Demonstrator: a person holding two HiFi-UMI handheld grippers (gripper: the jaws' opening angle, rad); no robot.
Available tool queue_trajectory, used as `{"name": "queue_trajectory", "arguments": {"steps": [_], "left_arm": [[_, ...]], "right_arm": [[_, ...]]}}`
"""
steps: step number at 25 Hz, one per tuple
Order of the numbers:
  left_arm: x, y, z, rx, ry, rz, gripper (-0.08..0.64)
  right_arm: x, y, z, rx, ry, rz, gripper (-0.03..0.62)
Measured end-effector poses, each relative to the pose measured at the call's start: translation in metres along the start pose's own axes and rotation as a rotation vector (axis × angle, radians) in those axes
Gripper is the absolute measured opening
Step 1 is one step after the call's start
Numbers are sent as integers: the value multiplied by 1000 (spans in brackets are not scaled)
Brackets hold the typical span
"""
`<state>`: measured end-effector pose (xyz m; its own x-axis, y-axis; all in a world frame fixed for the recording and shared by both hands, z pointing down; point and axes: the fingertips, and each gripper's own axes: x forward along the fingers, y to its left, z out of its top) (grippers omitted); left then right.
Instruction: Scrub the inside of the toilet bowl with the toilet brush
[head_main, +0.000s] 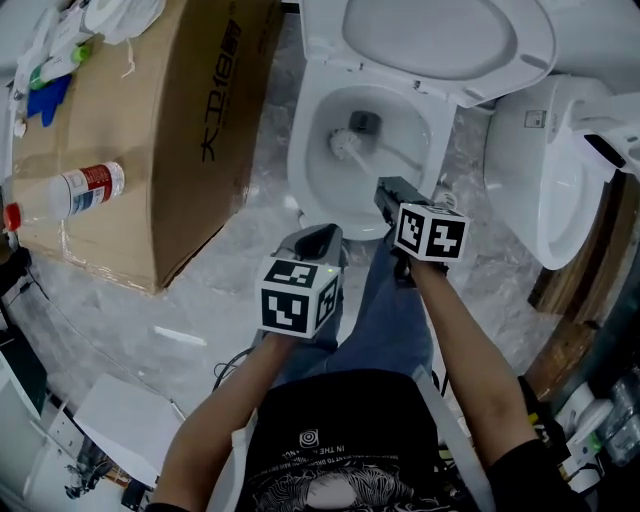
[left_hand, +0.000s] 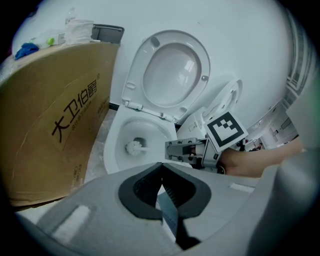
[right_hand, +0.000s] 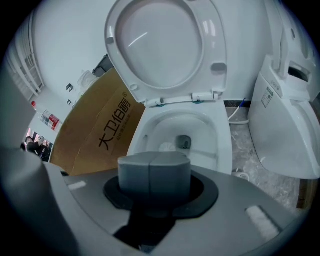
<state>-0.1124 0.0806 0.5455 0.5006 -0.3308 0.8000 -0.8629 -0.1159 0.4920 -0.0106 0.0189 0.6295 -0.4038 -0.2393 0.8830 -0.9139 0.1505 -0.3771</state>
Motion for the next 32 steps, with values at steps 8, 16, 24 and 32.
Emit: {"name": "queue_trajectory", "arguments": {"steps": [8,16,24,32], "left_arm": [[-10,10,-4,-5,10,32,-9],[-9,5,-2,13,19,31,-9],[10,-15,-1,55,42,-3,-9],[22,-27,4,60,39,-25,-9]], "right_arm": [[8,-18,33,-5,-39,-27,150],[-3,-53,51,19,-70,-81,150],[-21,-75,19,70,-53,-99,150],[-27,-58,-33,77,4,-38,150]]}}
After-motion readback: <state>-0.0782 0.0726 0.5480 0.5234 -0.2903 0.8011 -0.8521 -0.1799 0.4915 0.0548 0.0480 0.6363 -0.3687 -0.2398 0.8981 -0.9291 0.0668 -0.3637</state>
